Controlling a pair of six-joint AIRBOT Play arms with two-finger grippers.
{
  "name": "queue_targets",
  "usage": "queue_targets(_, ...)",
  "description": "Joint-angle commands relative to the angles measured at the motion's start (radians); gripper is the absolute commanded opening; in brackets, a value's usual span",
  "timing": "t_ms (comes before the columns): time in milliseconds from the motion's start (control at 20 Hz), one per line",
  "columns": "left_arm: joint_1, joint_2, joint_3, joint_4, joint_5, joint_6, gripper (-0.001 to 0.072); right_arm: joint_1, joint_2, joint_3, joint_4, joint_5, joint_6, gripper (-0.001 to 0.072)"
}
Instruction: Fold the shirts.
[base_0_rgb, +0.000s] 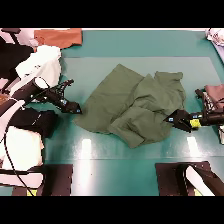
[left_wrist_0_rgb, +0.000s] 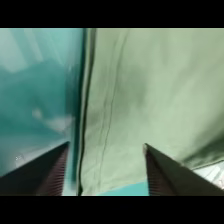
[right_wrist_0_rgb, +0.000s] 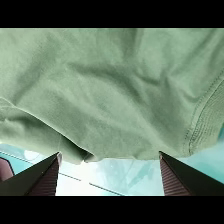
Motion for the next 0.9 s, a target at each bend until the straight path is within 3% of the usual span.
queue_targets(0,0.000,-0.008,-0.002,-0.031,-0.037,0.032,0.0468,0.001,0.001,0.000,0.002,-0.001,0.000,0.0685)
queue_targets(300,-0.133,-0.008,-0.001,-0.028,0.054,0.057,0.0459,-0.001,0.001,0.000,0.000,0.002,0.000,0.0685)
queue_targets(350,-0.142,-0.008,0.000,-0.026,0.068,0.051,0.0285,-0.004,0.001,0.000,-0.005,0.015,-0.001,0.0685)
queue_targets(500,-0.143,-0.007,0.045,0.017,0.063,-0.021,0.0038,-0.027,0.000,-0.001,-0.028,0.061,-0.018,0.0685)
queue_targets(650,-0.143,-0.007,0.124,0.041,0.061,-0.081,0.0025,-0.026,-0.001,-0.001,-0.147,0.097,-0.013,0.0685)
queue_targets(850,-0.143,-0.007,0.159,0.011,0.068,-0.085,0.0024,-0.026,-0.055,-0.001,-0.165,0.093,-0.009,0.0686)
